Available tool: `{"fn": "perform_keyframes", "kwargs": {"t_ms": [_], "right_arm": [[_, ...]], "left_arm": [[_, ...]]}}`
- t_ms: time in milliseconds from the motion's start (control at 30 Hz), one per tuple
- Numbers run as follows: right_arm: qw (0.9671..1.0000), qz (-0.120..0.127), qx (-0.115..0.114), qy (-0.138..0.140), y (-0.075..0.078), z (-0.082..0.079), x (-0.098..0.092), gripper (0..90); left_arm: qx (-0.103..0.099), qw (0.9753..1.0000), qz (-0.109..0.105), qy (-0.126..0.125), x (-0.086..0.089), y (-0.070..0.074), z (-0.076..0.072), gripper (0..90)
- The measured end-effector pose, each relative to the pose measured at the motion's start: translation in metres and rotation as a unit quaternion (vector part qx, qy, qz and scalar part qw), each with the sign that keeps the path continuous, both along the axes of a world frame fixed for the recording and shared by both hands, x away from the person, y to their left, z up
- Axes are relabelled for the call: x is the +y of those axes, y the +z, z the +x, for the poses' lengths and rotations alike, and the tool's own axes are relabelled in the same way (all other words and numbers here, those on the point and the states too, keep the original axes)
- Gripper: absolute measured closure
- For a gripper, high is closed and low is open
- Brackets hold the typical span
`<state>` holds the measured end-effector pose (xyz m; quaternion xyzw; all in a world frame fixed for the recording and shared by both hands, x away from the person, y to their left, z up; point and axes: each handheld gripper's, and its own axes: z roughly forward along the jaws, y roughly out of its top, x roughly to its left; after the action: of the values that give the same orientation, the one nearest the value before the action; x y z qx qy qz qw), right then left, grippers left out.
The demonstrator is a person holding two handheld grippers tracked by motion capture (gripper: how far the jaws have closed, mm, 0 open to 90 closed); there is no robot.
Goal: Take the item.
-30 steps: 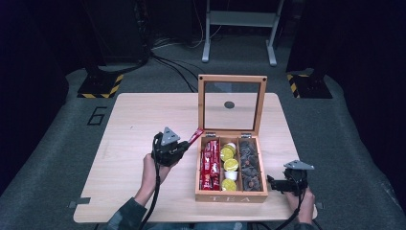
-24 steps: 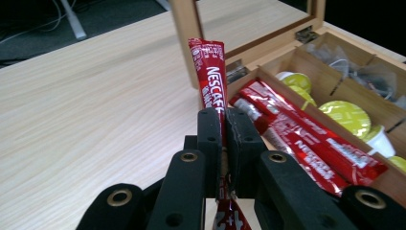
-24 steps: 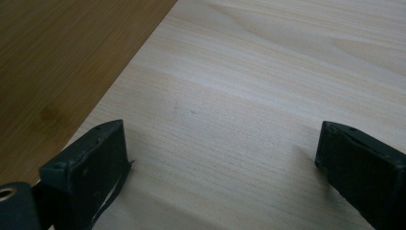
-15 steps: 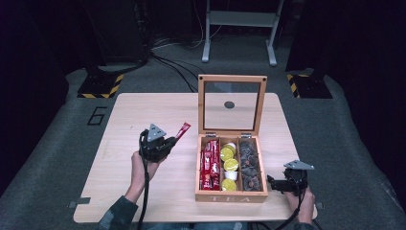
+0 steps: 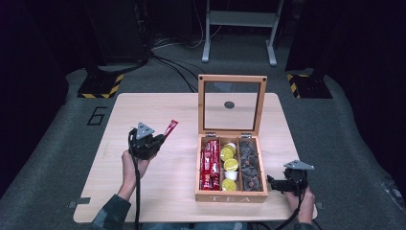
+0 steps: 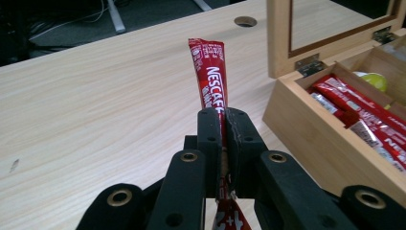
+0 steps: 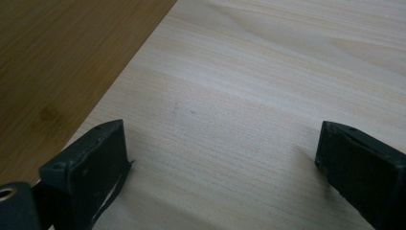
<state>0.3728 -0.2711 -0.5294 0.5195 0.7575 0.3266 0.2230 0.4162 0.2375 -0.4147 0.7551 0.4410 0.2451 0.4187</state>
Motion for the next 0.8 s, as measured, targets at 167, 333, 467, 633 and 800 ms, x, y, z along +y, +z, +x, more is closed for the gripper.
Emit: {"fn": "perform_keyframes", "kwargs": {"t_ms": [167,333,467,633,800], "right_arm": [[1.0000,0.000,0.000,0.000,0.000,0.000,0.000,3.2],[1.0000,0.003,0.000,-0.004,0.000,0.000,0.000,3.3],[1.0000,0.003,0.000,-0.004,0.000,0.000,0.000,3.3],[1.0000,0.003,0.000,-0.004,0.000,0.000,0.000,3.3],[1.0000,0.003,0.000,-0.004,0.000,0.000,0.000,3.3]], "left_arm": [[-0.001,0.9999,0.001,0.015,0.010,-0.002,0.003,84.7],[0.000,0.9995,-0.002,0.030,0.021,-0.005,0.005,84.7],[0.003,0.9990,-0.012,0.044,0.030,-0.008,0.009,84.6],[0.003,0.9980,-0.007,0.063,0.041,-0.013,0.012,84.7],[0.010,0.9963,-0.006,0.085,0.054,-0.022,0.016,84.7]]}}
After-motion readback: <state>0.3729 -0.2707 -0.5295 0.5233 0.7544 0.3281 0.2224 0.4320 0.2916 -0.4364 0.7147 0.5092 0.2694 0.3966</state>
